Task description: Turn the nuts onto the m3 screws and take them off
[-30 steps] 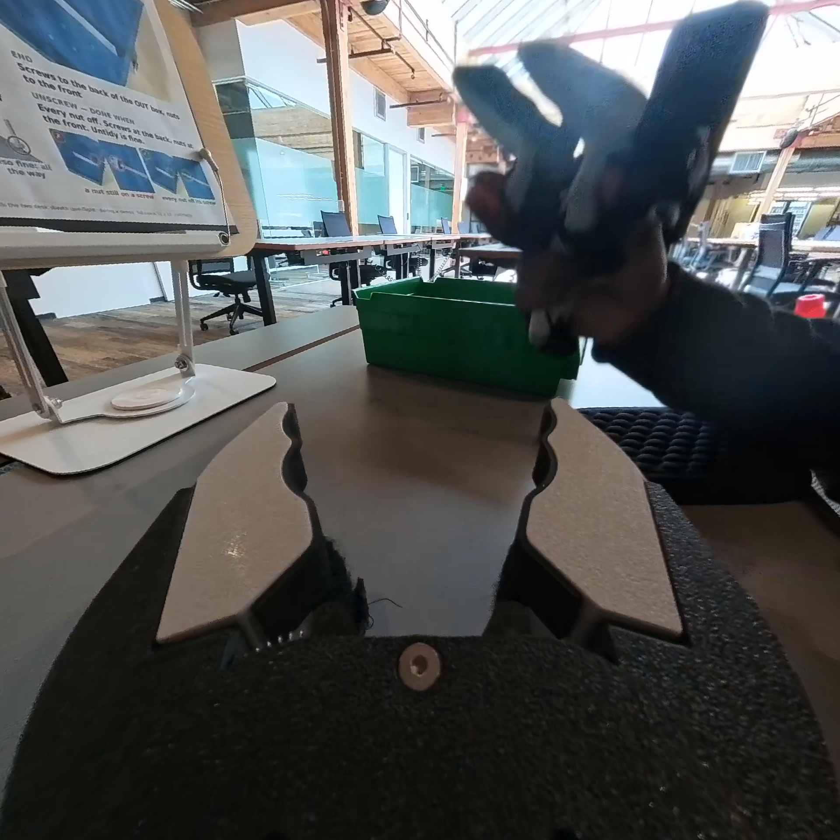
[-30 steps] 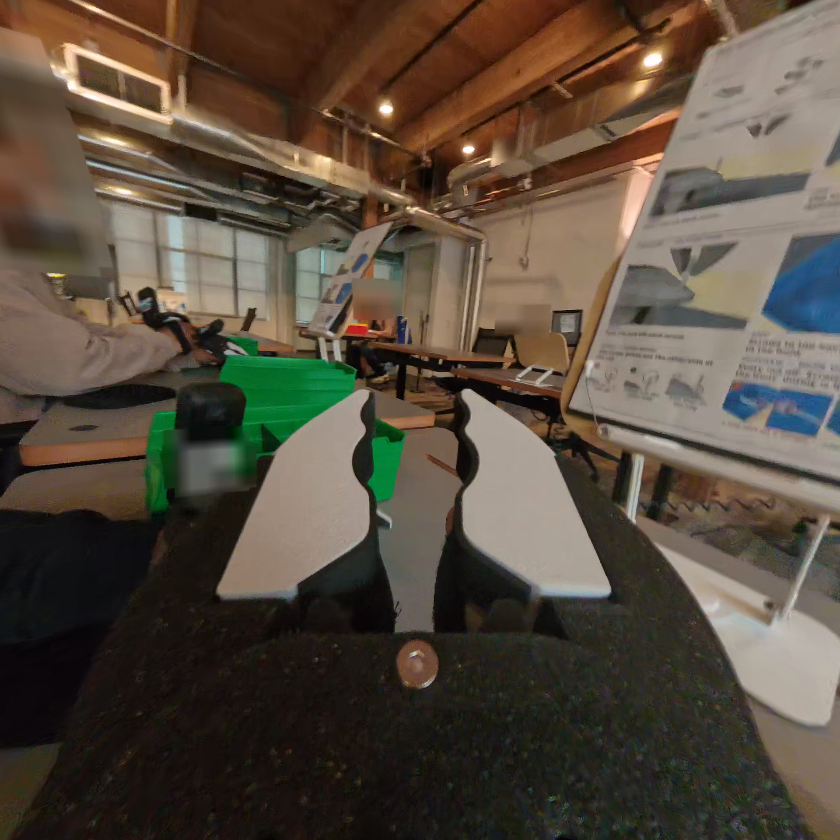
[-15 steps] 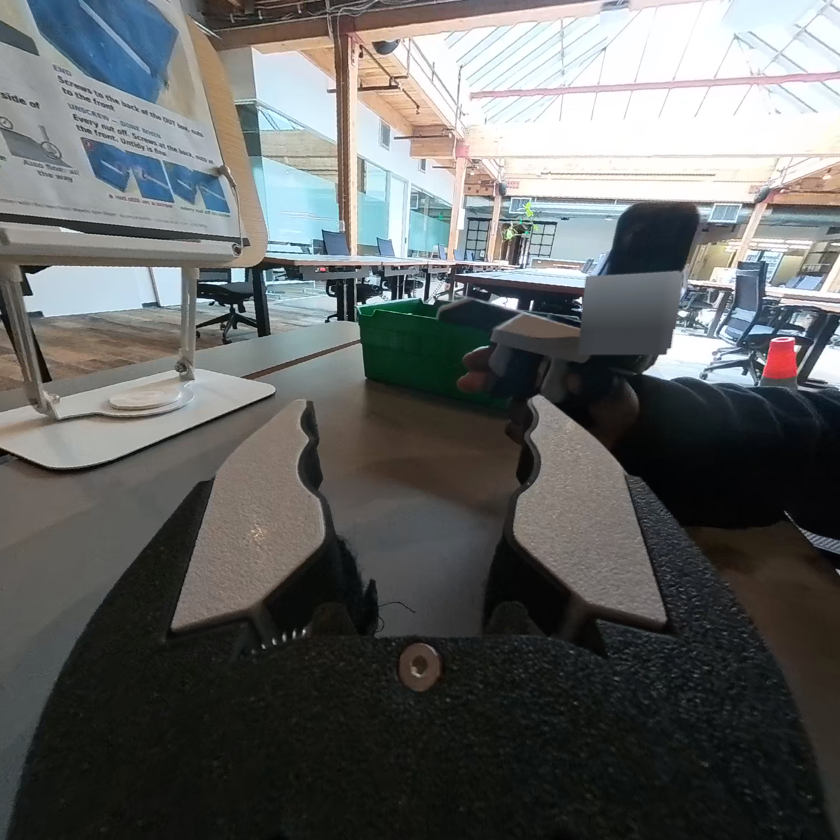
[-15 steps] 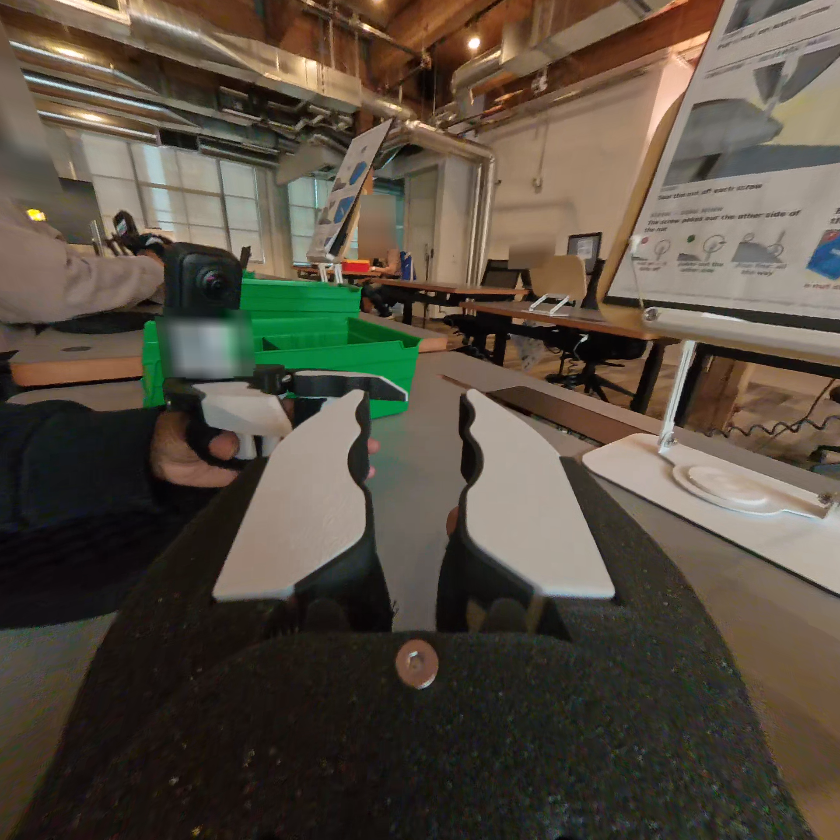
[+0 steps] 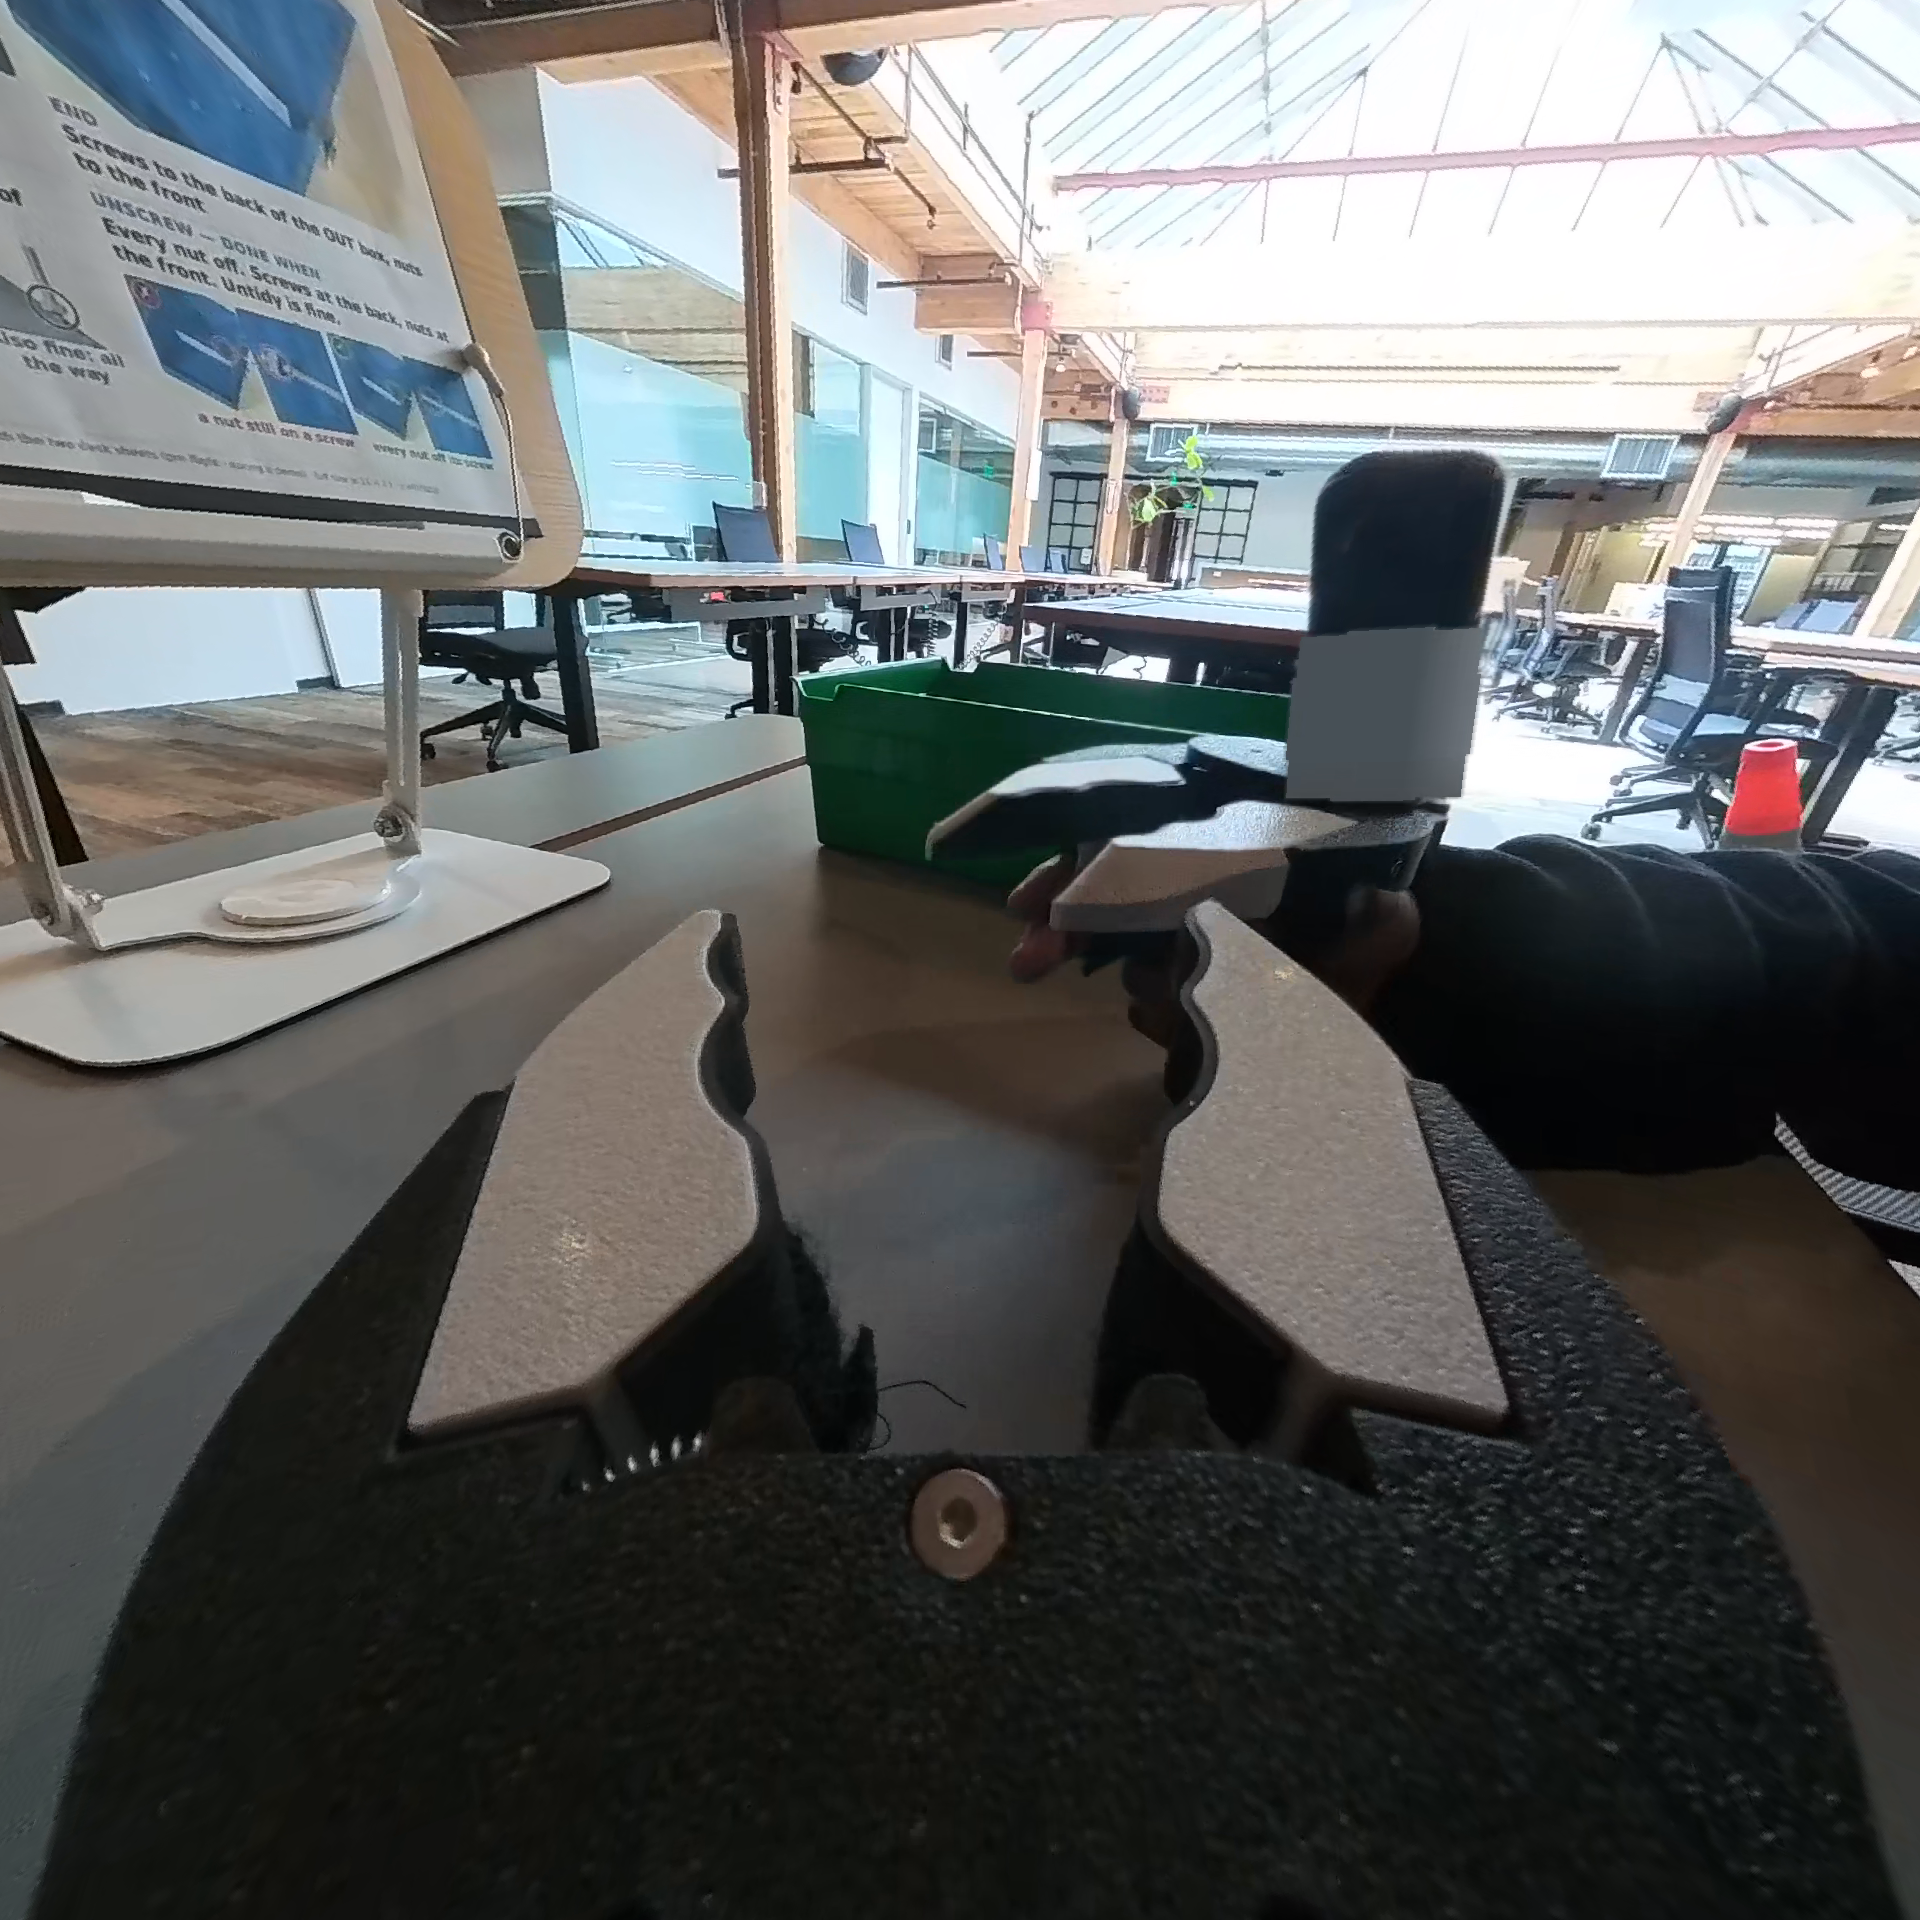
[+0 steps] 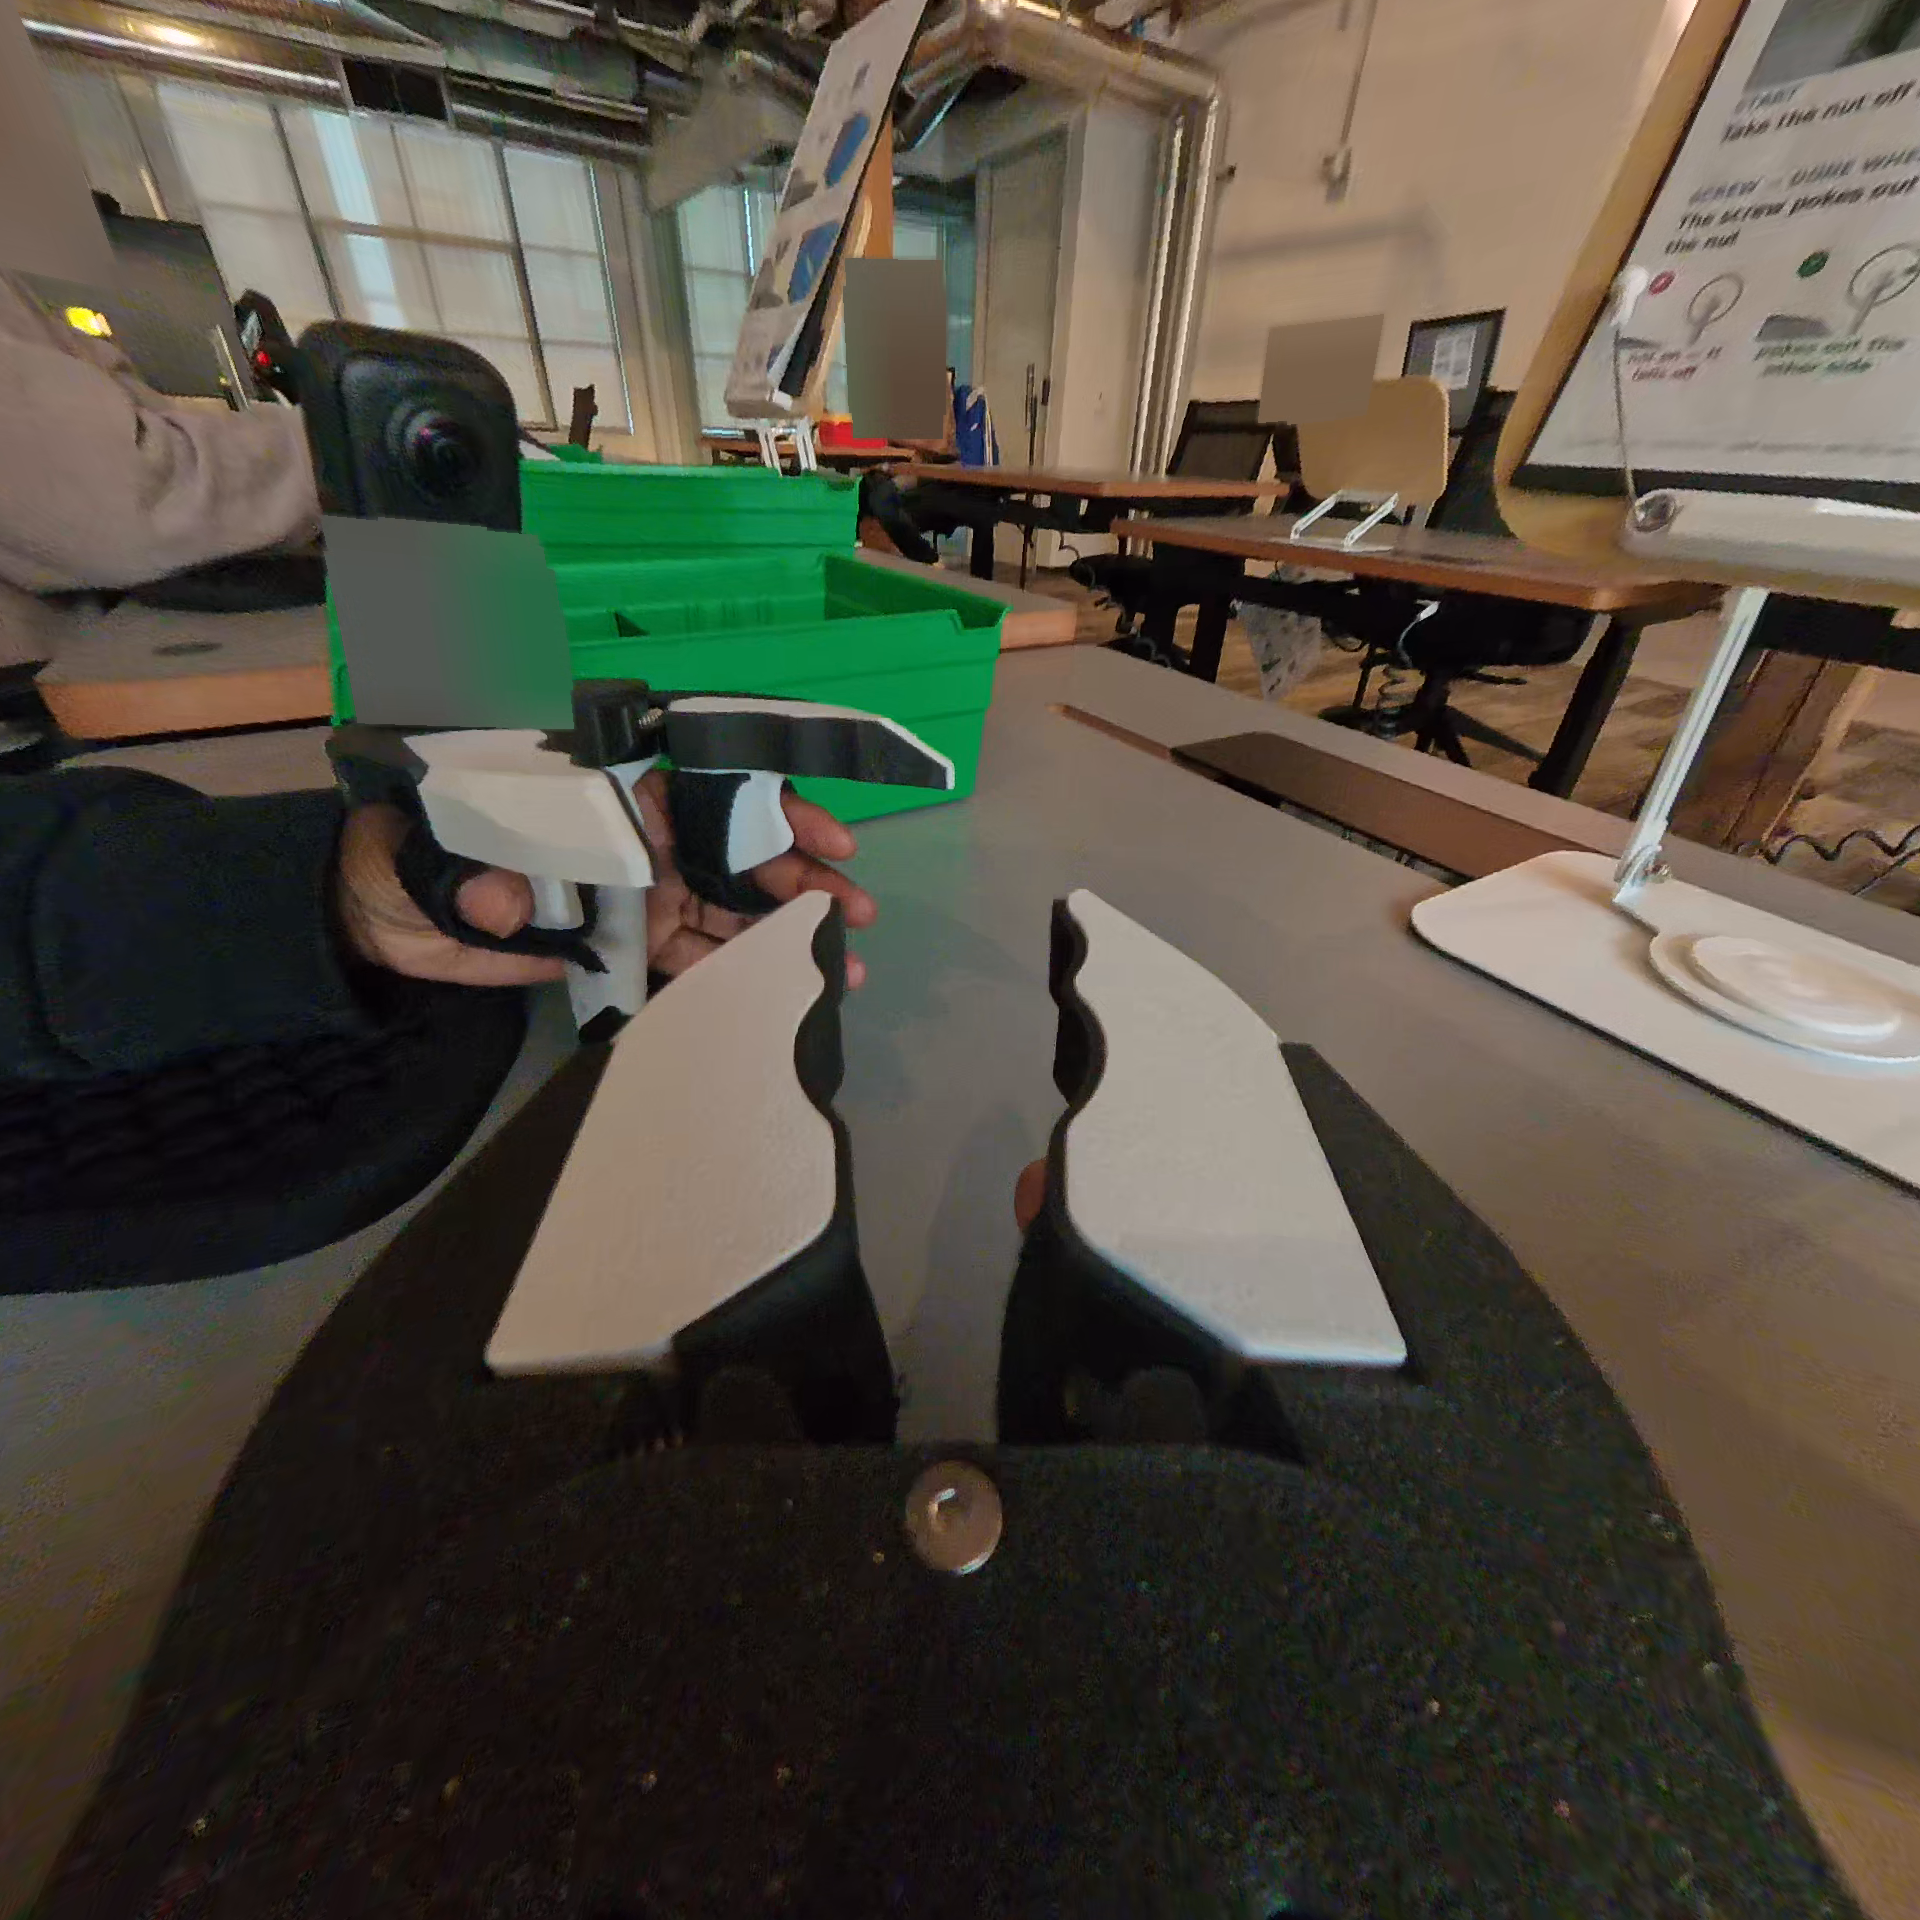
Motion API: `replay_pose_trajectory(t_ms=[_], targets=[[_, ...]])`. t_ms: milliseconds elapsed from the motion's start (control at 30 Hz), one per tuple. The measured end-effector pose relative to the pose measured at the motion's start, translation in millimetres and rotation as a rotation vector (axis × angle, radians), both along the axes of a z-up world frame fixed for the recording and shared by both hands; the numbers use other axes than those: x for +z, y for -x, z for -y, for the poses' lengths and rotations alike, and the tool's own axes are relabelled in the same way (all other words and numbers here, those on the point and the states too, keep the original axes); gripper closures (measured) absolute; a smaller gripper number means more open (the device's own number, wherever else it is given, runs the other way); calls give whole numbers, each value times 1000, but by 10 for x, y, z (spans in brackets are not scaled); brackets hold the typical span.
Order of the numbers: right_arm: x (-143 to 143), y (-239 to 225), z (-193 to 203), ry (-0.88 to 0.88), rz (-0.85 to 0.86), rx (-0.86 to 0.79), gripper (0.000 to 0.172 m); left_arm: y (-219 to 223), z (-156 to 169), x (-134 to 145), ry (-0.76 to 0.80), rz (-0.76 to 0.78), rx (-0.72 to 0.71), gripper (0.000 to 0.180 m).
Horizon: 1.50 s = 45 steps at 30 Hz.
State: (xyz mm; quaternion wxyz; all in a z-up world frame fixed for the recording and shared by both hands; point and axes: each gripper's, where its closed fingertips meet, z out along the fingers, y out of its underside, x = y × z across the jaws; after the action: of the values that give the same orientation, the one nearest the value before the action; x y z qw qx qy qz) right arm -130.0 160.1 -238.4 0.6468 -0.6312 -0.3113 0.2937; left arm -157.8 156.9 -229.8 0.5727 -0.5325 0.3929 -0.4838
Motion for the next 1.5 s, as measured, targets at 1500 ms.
replay_pose_trajectory(t_ms=[1500], targets=[[-156, 80, -23, 46, 66, 12, 137, 3041, 271, 330, 192, -580, 563, 117]])
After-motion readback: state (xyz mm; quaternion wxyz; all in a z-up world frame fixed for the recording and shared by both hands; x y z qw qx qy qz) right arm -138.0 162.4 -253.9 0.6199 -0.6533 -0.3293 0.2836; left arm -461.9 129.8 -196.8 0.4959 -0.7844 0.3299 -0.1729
